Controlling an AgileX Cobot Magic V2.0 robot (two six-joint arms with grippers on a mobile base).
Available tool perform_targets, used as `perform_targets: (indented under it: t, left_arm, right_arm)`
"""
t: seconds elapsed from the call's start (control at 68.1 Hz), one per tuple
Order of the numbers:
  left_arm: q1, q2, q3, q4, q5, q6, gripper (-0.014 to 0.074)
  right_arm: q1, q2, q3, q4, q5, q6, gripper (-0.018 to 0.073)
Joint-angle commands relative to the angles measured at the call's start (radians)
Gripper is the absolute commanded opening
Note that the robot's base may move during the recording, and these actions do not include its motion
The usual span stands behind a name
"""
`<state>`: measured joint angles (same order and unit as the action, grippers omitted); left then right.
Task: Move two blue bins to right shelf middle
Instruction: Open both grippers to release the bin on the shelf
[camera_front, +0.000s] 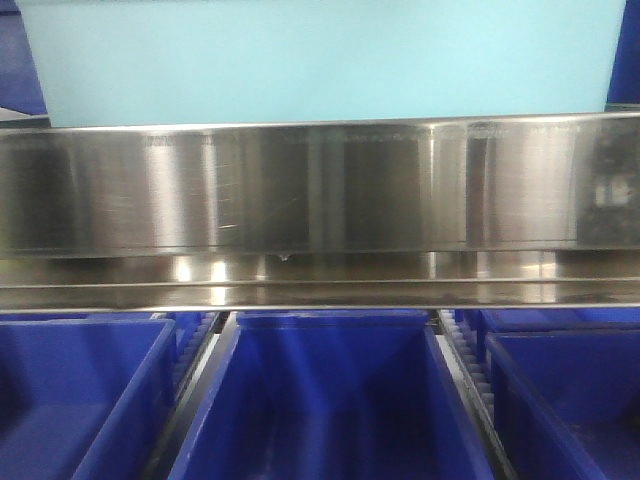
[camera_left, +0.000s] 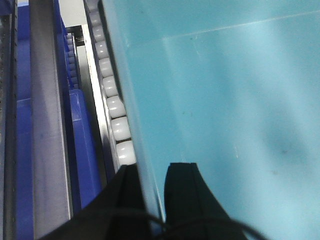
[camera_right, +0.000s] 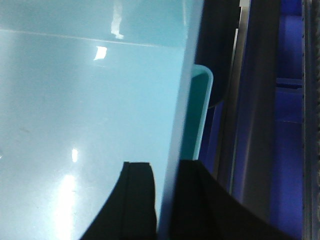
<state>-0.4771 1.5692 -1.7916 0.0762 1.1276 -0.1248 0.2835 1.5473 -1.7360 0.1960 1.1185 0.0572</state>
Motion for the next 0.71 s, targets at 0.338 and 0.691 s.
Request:
perform_targets:
  t: [0.338, 0.691]
  left_arm:
    - [0.006, -0.016, -0.001, 0.025, 0.023, 0.028, 0.008]
    - [0.006, -0.016, -0.005, 0.025, 0.027, 0.028, 0.0591]
  right_arm:
    - [-0.002, -0.012, 0.001, 0.001, -0.003, -0.011, -0.0162]
    - [-0.002, -0.031, 0.001, 0.0, -0.005, -0.011, 0.0397]
